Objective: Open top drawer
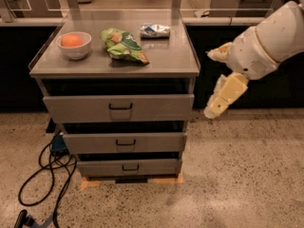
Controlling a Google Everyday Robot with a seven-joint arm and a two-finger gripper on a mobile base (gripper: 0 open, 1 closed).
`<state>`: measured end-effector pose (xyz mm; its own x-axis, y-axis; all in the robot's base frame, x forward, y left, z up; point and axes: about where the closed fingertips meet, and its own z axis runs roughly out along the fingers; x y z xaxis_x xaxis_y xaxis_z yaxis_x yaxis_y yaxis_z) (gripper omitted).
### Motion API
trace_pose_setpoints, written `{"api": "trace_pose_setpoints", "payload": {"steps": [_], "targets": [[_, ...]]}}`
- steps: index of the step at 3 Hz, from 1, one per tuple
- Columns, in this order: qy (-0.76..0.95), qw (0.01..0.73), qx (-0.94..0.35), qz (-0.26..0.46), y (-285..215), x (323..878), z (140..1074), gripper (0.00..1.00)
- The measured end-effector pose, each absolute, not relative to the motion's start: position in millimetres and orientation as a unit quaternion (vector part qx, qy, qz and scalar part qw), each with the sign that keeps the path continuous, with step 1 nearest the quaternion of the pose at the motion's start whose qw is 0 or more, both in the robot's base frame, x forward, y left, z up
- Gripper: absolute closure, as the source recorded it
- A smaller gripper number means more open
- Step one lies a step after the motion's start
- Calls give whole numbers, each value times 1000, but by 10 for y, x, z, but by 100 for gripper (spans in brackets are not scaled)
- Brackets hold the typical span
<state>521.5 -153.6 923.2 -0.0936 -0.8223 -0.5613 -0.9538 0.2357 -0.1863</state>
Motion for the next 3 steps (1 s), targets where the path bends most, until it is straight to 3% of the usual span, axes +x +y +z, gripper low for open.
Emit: {"api": "trace_pose_setpoints", "payload": {"steps": [1,2,3], "targets": [[706,344,-594,178,-942,5803,9245,0],[711,311,-598,199,-440,6080,9177,0],[717,242,-636,146,26,5976,9132,0]]}}
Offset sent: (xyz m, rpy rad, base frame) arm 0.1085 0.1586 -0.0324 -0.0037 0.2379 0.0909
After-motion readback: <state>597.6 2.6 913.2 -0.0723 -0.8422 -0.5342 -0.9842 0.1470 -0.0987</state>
